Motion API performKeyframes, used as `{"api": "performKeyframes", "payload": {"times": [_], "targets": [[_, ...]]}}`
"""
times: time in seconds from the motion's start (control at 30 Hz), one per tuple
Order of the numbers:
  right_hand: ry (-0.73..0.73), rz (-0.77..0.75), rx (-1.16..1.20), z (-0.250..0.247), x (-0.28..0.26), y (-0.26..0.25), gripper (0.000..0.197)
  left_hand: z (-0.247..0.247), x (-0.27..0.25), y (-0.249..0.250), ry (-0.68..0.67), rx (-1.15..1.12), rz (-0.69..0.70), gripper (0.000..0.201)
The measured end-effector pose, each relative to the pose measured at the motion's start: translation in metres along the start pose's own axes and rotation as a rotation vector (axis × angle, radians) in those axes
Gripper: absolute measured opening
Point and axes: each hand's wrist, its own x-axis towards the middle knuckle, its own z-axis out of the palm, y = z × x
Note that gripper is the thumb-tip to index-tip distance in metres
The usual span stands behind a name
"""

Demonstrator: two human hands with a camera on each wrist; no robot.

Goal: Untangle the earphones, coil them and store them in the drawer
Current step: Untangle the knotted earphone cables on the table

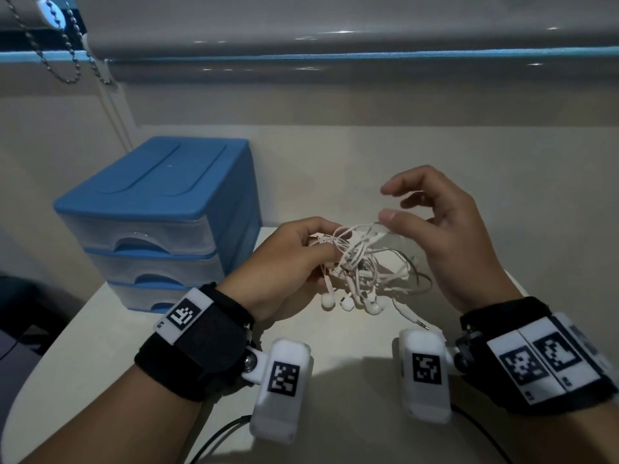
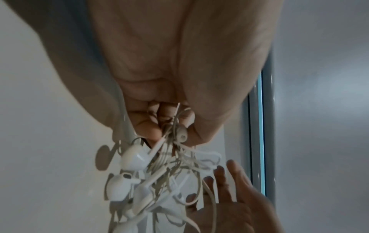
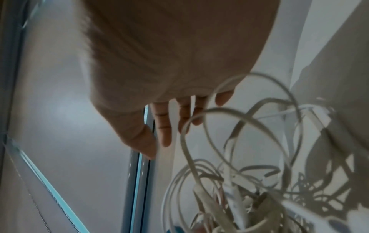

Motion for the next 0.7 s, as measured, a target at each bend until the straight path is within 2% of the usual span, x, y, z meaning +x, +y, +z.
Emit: {"api": "performKeyframes", "payload": {"times": [0.13, 0.23, 0.3, 0.5, 0.7], "targets": [[-0.173, -0.075, -0.021, 0.001, -0.004, -0.005, 0.01, 0.0, 0.0, 0.002, 0.037, -0.096, -0.055, 0.018], [-0.314, -0.056, -0.011, 0.005, -0.005, -0.003, 0.014, -0.001, -0.001, 0.004, 0.039, -0.114, -0.075, 0.015], [-0.352, -0.034, -0.012, 0.007, -0.006, -0.002, 0.015, -0.002, 0.0, 0.004, 0.05, -0.104, -0.085, 0.015], [-0.247, 0.077, -0.084, 0.011, -0.005, -0.002, 0.01, -0.005, 0.003, 0.001, 0.05, -0.075, -0.083, 0.019], [-0.209, 0.077, 0.045, 0.016, -0.007, -0.003, 0.006, -0.004, 0.003, 0.002, 0.035, -0.053, -0.048, 0.014]]}}
